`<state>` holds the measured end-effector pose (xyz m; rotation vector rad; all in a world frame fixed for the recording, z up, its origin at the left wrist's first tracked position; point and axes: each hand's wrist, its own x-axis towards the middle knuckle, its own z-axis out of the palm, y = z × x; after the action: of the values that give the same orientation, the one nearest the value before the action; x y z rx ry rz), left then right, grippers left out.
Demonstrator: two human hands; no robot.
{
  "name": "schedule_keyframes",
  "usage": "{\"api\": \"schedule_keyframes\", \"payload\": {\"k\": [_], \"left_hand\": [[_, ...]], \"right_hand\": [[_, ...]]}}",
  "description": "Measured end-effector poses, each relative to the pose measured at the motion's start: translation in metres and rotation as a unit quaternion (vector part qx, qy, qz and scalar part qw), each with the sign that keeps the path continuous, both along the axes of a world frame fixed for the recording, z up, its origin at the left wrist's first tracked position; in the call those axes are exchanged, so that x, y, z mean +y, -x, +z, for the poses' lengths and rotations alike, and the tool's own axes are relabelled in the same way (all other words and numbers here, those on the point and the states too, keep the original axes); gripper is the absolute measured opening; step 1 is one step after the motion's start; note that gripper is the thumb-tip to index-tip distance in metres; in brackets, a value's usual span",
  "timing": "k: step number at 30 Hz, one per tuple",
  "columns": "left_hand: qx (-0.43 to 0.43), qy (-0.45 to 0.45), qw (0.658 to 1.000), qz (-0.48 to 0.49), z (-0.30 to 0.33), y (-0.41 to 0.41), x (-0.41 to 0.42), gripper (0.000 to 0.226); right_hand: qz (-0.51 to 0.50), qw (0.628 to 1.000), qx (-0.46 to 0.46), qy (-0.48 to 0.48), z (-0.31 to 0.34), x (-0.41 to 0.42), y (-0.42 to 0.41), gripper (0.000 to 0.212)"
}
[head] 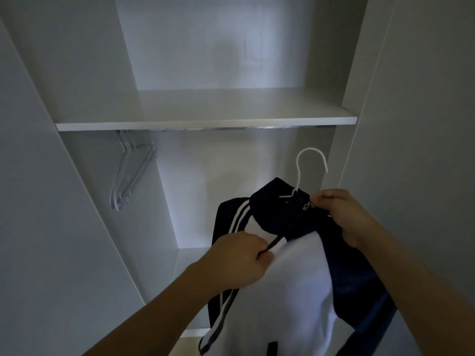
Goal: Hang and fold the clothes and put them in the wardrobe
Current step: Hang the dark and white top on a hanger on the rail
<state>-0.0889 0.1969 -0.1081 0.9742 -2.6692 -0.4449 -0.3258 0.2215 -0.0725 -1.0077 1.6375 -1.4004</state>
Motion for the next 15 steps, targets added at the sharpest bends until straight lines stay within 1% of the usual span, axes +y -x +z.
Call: {"api": "schedule_keyframes", "payload": {"k": [1, 4, 5, 6, 7, 8, 9, 10, 11, 12, 13, 14, 15], "left_hand": [[-0.018, -0.013, 1.000, -0.003, 0.001, -0.002, 0.000, 0.044], [-0.081, -0.074, 0.994, -0.005, 0.003, -0.004, -0.002, 0.044], [-0.084, -0.097, 0.992, 0.001, 0.004, -0.004, -0.005, 0.042], [-0.064, -0.114, 0.991, 0.012, 0.006, -0.003, -0.008, 0.038], [-0.010, -0.113, 0.993, 0.029, 0.007, -0.003, -0.013, 0.030], [0.064, -0.094, 0.992, 0.054, 0.008, 0.000, -0.017, 0.018], [0.134, -0.062, 0.986, 0.082, 0.009, 0.004, -0.023, 0.012], [0.184, -0.028, 0.977, 0.106, 0.009, 0.011, -0.029, 0.027], [0.211, 0.007, 0.971, 0.115, 0.009, 0.018, -0.035, 0.040], [0.211, 0.053, 0.969, 0.116, 0.011, 0.024, -0.040, 0.047], [0.198, 0.105, 0.969, 0.107, 0.013, 0.031, -0.044, 0.048], [0.180, 0.149, 0.968, 0.092, 0.014, 0.036, -0.046, 0.042], [0.169, 0.185, 0.966, 0.069, 0.013, 0.039, -0.049, 0.035]], "right_hand": [[0.001, 1.000, -0.001, -0.005, 0.001, 0.001, 0.001, 0.018], [0.023, 0.994, 0.102, 0.034, 0.001, 0.001, -0.008, 0.029], [0.038, 0.990, 0.124, 0.050, 0.002, 0.002, -0.013, 0.032], [0.052, 0.988, 0.132, 0.057, 0.005, 0.002, -0.016, 0.034], [0.060, 0.987, 0.135, 0.061, 0.008, 0.004, -0.019, 0.032], [0.062, 0.986, 0.141, 0.066, 0.010, 0.005, -0.020, 0.030], [0.065, 0.985, 0.141, 0.069, 0.012, 0.007, -0.022, 0.029], [0.070, 0.986, 0.132, 0.068, 0.013, 0.007, -0.023, 0.031], [0.076, 0.988, 0.119, 0.066, 0.014, 0.008, -0.025, 0.034], [0.088, 0.989, 0.097, 0.063, 0.014, 0.009, -0.026, 0.034], [0.097, 0.992, 0.053, 0.066, 0.017, 0.009, -0.028, 0.028], [0.106, 0.992, 0.013, 0.064, 0.017, 0.009, -0.026, 0.015], [0.111, 0.992, -0.017, 0.058, 0.019, 0.011, -0.024, 0.012]]}}
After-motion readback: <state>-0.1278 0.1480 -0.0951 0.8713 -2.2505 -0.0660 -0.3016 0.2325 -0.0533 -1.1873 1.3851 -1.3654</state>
